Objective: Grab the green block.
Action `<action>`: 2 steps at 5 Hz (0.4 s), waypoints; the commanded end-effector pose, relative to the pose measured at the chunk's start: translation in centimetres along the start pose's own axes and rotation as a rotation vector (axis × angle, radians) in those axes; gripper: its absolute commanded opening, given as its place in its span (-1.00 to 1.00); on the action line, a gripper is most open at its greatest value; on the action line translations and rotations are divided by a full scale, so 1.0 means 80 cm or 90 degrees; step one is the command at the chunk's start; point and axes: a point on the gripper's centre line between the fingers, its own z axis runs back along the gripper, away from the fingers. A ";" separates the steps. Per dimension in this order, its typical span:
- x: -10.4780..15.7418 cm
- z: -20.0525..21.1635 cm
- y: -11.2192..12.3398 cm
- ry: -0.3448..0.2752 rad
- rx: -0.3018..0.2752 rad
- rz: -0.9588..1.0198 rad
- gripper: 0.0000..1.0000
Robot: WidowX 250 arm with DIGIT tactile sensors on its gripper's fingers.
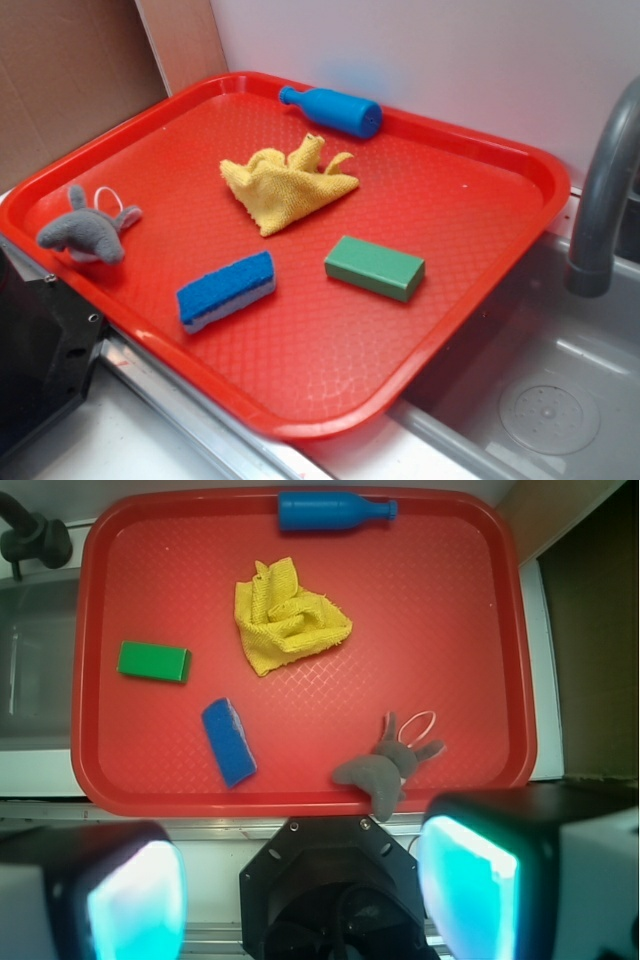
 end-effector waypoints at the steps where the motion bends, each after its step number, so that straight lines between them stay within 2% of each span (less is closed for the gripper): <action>1: 0.000 0.000 0.000 0.000 0.000 0.000 1.00; 2: -0.006 0.002 0.000 -0.004 -0.008 -0.070 1.00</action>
